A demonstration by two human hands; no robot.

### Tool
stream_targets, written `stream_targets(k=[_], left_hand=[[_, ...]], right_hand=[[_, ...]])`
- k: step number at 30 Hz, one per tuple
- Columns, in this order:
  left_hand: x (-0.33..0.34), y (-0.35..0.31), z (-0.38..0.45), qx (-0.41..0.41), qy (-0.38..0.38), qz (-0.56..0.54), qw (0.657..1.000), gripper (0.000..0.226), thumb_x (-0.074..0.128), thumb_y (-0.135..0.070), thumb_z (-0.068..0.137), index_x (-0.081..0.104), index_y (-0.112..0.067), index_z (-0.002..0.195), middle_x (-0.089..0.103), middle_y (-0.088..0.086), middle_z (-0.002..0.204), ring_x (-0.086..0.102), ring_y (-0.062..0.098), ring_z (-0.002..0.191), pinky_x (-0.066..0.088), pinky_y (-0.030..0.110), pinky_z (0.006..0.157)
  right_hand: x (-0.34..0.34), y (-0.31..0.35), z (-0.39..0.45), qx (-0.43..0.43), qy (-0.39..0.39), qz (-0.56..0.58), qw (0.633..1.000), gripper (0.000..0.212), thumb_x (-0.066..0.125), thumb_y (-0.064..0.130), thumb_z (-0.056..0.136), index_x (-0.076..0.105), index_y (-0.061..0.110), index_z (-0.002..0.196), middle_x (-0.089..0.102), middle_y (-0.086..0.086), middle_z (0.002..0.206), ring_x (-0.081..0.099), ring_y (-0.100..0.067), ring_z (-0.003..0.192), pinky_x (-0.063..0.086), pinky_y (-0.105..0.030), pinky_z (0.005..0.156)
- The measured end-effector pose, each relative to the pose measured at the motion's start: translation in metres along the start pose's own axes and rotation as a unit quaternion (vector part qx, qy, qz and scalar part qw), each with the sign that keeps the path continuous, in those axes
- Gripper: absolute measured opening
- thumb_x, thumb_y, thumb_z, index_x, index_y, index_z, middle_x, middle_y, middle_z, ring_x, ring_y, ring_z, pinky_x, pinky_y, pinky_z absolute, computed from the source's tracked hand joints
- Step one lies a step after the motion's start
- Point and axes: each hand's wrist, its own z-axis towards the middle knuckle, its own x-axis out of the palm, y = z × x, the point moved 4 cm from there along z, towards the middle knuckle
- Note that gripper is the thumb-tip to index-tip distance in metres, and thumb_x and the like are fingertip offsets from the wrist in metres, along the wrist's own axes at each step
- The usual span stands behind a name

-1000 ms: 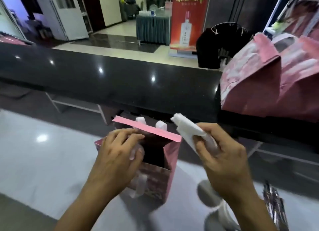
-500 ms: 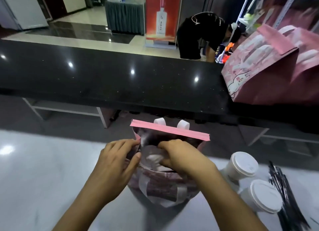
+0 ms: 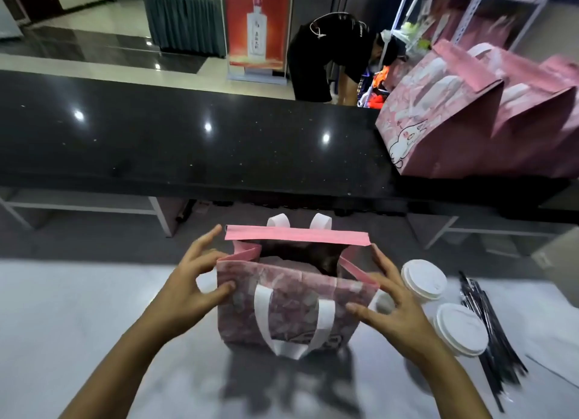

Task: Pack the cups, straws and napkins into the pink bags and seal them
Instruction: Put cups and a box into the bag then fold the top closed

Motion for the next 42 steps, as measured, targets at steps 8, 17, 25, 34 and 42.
stream_targets(k=[8,17,25,34,42], left_hand=[[0.006,-0.002,0.042,-0.019,0.014,-0.110,0.994,0.026,0.083,-0.031,0.077,0.076,-0.029,0.102,0.052,-0.023,0.138,0.060,0.010,0.120,0.059,0.030,0.087],[0.009,-0.002,0.038,-0.015,-0.135,-0.161,0.978,0.051,0.088,-0.003,0.068,0.053,-0.017,0.102,0.070,-0.002,0.104,0.066,0.017,0.100,0.056,0.043,0.089],[0.006,-0.024,0.039,0.071,-0.074,0.081,0.991,0.033,0.075,-0.007,0.084,0.063,-0.035,0.097,0.062,-0.027,0.104,0.056,0.007,0.102,0.057,0.037,0.079],[0.007,-0.034,0.033,0.120,-0.081,0.155,0.977,0.024,0.077,-0.022,0.084,0.059,-0.028,0.099,0.053,-0.025,0.089,0.057,0.013,0.085,0.056,0.037,0.071],[0.027,-0.047,0.038,0.185,-0.059,0.256,0.947,0.016,0.081,-0.035,0.078,0.071,-0.025,0.087,0.064,-0.010,0.084,0.051,0.011,0.071,0.042,0.025,0.059]], right_hand=[[0.007,-0.006,0.048,0.035,0.006,0.068,0.997,0.039,0.085,0.053,0.070,0.079,0.035,0.104,0.027,0.032,0.156,0.031,0.002,0.144,0.038,-0.050,0.114],[0.004,-0.019,0.059,0.018,-0.127,0.114,0.985,0.039,0.080,-0.003,0.067,0.063,0.018,0.096,0.071,-0.006,0.097,0.066,-0.029,0.100,0.057,-0.050,0.090],[0.004,0.014,0.064,-0.120,-0.087,-0.041,0.988,0.046,0.070,-0.015,0.072,0.062,0.026,0.091,0.066,0.010,0.119,0.062,-0.016,0.113,0.049,-0.035,0.094],[0.029,0.047,0.061,-0.242,-0.092,-0.317,0.912,0.016,0.068,0.034,0.086,0.058,0.023,0.088,0.062,0.010,0.085,0.052,-0.013,0.078,0.038,-0.034,0.078],[0.087,0.073,0.066,-0.340,-0.024,-0.393,0.854,0.020,0.060,0.039,0.093,0.069,0.022,0.088,0.065,0.006,0.082,0.054,-0.017,0.077,0.033,-0.029,0.070]])
